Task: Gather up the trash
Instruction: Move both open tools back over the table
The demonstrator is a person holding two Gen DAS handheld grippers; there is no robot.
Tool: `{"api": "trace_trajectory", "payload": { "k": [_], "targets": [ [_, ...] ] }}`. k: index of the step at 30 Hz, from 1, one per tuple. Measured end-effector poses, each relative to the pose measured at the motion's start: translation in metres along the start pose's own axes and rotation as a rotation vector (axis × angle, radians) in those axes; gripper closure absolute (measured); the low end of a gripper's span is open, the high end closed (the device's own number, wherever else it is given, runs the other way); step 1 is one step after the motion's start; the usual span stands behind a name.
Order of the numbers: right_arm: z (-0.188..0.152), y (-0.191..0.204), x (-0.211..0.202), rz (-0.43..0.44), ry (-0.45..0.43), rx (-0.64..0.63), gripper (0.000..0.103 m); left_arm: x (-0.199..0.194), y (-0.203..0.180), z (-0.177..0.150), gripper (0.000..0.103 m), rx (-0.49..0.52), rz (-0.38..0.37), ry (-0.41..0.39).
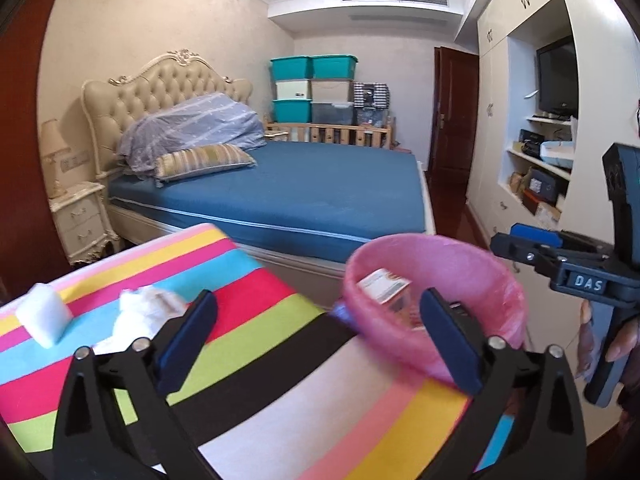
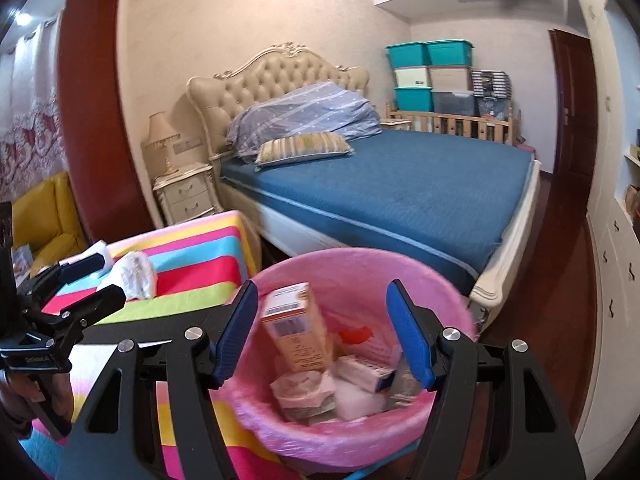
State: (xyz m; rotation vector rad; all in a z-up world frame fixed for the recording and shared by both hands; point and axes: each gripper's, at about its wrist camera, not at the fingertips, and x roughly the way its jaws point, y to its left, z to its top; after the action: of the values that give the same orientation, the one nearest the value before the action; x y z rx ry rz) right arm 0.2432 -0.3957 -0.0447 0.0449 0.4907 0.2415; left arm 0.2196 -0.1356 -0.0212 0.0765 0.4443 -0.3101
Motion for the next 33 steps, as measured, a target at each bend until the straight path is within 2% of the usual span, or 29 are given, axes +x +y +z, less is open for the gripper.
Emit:
{"api": "trace_trajectory", "payload": {
  "k": [6, 14, 19, 24, 33],
  "targets": [
    [-0.009, 0.046, 0.014, 0.058, 0.04, -0.025, 0.039, -0.018, 0.037, -0.02, 0.005, 0.02, 0.076, 0.05],
    [-0.024, 0.125, 0.054, 0.138, 0.145, -0.079, 0.039, -0.047, 0.105, -0.049, 0.005, -0.001, 0.184, 0.104],
    [-0.027, 0.18, 0.074, 0.175, 0.19, -0.134, 0.033, -0.056, 0.155, -0.057, 0.005, -0.064, 0.265, 0.142],
    [-0.023, 0.22, 0.097, 0.188, 0.212, -0.17, 0.033, -0.055, 0.199, -0.06, 0.005, -0.1, 0.335, 0.181],
    [-0.004, 0.257, 0.15, 0.197, 0.256, -0.109, 0.029, -0.048, 0.257, -0.064, 0.005, -0.193, 0.349, 0.222]
  ]
}}
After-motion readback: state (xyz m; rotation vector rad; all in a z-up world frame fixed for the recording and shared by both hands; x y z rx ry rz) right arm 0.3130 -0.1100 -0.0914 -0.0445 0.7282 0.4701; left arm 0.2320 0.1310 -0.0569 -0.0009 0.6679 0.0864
